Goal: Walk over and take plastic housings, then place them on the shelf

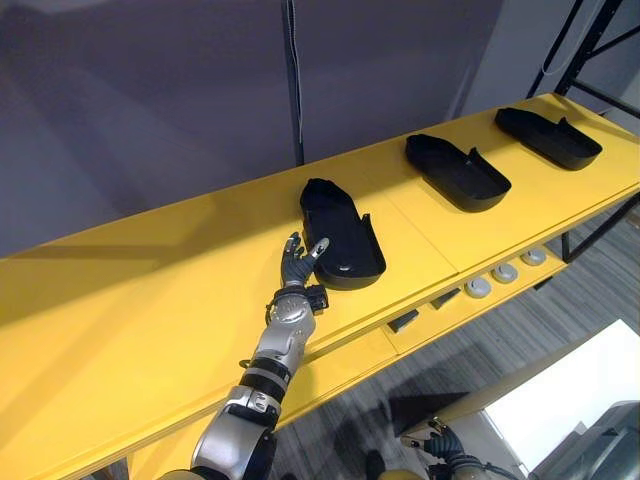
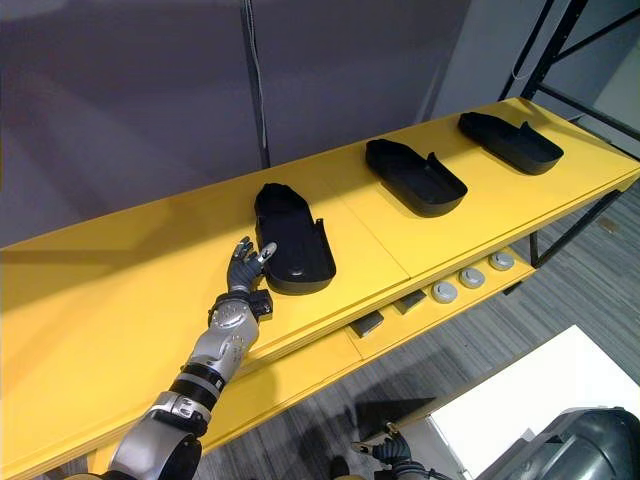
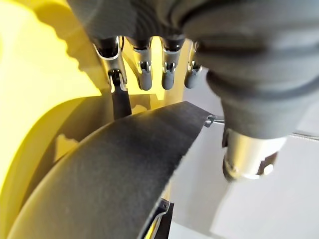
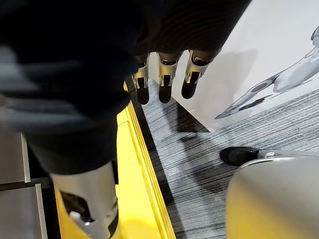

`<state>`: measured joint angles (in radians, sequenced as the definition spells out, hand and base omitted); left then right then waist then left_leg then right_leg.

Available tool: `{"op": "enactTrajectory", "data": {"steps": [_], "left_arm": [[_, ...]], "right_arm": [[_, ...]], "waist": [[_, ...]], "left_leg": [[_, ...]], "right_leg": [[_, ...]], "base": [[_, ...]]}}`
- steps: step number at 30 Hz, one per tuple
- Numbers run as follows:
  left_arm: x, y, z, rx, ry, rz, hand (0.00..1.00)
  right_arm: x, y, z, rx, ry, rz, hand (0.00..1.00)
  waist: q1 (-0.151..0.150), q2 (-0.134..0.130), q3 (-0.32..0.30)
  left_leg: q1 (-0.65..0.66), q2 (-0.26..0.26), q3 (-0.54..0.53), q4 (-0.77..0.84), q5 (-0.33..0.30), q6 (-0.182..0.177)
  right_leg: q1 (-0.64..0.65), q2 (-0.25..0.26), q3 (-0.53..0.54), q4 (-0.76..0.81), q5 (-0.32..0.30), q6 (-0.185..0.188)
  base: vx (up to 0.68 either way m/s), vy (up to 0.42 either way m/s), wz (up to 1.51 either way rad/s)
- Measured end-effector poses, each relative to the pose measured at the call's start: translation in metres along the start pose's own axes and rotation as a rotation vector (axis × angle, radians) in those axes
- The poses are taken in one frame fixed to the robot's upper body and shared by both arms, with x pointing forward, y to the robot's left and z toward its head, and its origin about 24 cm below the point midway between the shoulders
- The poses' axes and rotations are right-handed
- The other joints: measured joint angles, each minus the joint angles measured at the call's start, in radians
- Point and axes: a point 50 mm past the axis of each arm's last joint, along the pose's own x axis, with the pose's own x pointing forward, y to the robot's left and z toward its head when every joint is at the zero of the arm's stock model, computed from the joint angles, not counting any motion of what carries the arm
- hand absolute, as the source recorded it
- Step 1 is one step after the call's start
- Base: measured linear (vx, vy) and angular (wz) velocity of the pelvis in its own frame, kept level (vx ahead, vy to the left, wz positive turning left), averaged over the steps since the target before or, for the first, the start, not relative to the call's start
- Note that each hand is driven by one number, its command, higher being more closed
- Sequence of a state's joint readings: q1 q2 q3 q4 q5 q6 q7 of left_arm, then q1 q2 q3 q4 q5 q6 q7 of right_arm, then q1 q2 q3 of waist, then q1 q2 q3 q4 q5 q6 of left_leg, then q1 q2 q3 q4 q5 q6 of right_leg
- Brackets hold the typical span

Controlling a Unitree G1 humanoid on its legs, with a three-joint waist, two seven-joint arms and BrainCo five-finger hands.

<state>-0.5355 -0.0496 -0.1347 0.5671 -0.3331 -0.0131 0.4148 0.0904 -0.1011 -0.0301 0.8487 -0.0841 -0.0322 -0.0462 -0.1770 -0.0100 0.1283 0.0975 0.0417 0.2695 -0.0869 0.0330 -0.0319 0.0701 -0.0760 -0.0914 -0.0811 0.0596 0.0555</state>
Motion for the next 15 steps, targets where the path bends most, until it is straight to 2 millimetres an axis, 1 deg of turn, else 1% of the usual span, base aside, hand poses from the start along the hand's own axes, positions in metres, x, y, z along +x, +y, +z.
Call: {"op": "enactTrajectory", "data": {"steps": [5, 10, 12, 15], "left_arm": [[-0.008, 0.004, -0.001, -0.03, -0.02, 0.015, 0.0], [-0.016, 0.007, 0.005, -0.081, -0.06, 0.038, 0.0], [-0.018, 0.013, 0.007, -0.096, -0.075, 0.062, 0.0], [-0.02, 0.028, 0.012, -0.112, -0.103, 0.122, 0.0]], "right_arm": [[0.0, 0.0, -0.001, -0.001, 0.003, -0.01, 0.0], [-0.002, -0.001, -0.006, -0.001, 0.016, -0.016, 0.0], [-0.003, -0.002, -0.007, -0.002, 0.018, -0.017, 0.0], [-0.003, -0.002, -0.008, 0.0, 0.021, -0.018, 0.0]], "waist": [[0.003, 0.001, -0.001], [0.024, 0.003, -0.002], [0.026, 0.004, -0.003], [0.027, 0.004, -0.003]], "left_leg": [[0.001, 0.001, 0.0, 0.0, 0.0, 0.0], [0.004, 0.002, 0.0, 0.0, 0.001, 0.0], [0.004, 0.002, 0.0, 0.0, 0.001, 0.0], [0.006, 0.002, 0.0, 0.0, 0.001, 0.001]], "right_leg": [[0.0, 0.0, 0.0, 0.003, 0.0, 0.0], [0.001, 0.0, 0.0, 0.005, 0.0, 0.0], [0.002, 0.001, 0.0, 0.006, 0.0, 0.0], [0.002, 0.001, 0.0, 0.009, 0.0, 0.0]], "base": [[0.0, 0.0, 0.0], [0.0, 0.0, 0.0], [0.0, 0.0, 0.0], [0.0, 0.0, 0.0]]}}
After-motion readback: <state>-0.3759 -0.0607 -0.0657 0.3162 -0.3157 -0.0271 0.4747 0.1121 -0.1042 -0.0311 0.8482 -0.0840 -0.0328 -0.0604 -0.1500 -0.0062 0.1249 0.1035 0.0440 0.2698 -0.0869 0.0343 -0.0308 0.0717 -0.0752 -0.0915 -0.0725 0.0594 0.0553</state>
